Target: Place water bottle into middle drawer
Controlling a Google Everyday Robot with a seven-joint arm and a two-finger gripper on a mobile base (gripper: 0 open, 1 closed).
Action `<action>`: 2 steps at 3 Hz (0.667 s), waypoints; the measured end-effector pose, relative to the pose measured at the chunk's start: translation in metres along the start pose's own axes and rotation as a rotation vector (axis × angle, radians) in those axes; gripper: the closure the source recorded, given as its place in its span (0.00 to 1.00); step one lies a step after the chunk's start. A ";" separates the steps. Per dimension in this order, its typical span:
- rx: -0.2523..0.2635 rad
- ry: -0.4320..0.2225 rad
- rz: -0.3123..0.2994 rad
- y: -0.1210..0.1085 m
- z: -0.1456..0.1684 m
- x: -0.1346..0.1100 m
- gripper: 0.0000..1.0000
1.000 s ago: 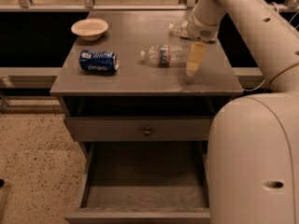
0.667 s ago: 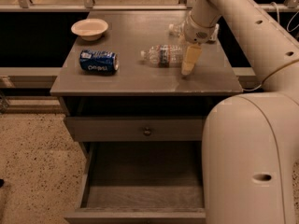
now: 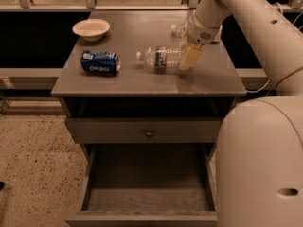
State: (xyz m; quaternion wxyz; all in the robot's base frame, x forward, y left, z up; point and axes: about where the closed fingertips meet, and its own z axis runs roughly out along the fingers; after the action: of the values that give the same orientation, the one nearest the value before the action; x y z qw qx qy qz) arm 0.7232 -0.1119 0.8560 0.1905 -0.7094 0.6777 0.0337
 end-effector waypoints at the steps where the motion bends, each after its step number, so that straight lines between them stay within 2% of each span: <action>1: 0.032 -0.104 0.009 0.023 -0.031 -0.016 0.88; 2: 0.133 -0.152 0.034 0.052 -0.084 -0.023 1.00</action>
Offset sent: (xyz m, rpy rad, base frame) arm -0.1857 -0.0118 0.0904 0.1558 -0.1585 -0.0816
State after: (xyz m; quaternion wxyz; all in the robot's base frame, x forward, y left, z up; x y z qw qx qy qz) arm 0.6528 -0.1169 0.9289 0.2872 -0.6791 0.6740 0.0455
